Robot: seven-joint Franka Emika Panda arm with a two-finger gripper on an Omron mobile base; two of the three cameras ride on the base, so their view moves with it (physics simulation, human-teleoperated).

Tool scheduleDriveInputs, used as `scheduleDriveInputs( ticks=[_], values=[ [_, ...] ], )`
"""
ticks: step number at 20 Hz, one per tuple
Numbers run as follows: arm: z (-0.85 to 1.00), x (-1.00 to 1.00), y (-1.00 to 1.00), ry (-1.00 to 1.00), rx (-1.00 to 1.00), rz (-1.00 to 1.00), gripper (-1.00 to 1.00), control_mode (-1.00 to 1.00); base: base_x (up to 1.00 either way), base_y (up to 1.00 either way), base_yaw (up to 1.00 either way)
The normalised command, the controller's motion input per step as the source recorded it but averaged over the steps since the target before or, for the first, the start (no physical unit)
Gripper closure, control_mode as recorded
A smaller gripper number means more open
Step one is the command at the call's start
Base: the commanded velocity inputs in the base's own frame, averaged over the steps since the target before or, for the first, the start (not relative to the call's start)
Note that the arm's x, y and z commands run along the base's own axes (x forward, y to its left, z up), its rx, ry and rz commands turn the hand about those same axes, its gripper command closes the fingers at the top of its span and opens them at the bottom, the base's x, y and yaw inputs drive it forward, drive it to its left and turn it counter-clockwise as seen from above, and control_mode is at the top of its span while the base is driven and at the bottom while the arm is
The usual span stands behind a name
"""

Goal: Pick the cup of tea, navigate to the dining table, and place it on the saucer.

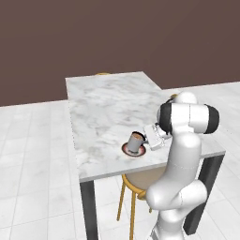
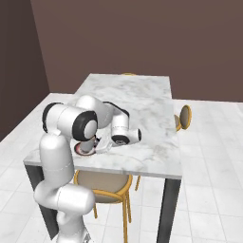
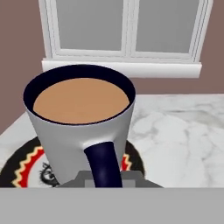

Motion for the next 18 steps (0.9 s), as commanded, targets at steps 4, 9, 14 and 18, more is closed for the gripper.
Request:
scheduleDriveInputs(
  ticks=[4, 9, 14, 18],
  values=[
    [0.02, -0.21, 0.0, 0.0, 0.0, 0.01, 1.0, -1.0, 0.0, 0.0, 0.0],
    [0.01, -0.34, 0.0, 0.0, -0.01, 0.01, 1.0, -1.0, 0.0, 0.0, 0.0],
    [0.11, -0.22, 0.0, 0.0, -0.05, 0.0, 1.0, -1.0, 0.0, 0.0, 0.0],
    [0.22, 0.0, 0.0, 0.0, -0.09, 0.0, 1.0, -1.0, 0.0, 0.0, 0.0]
  ],
)
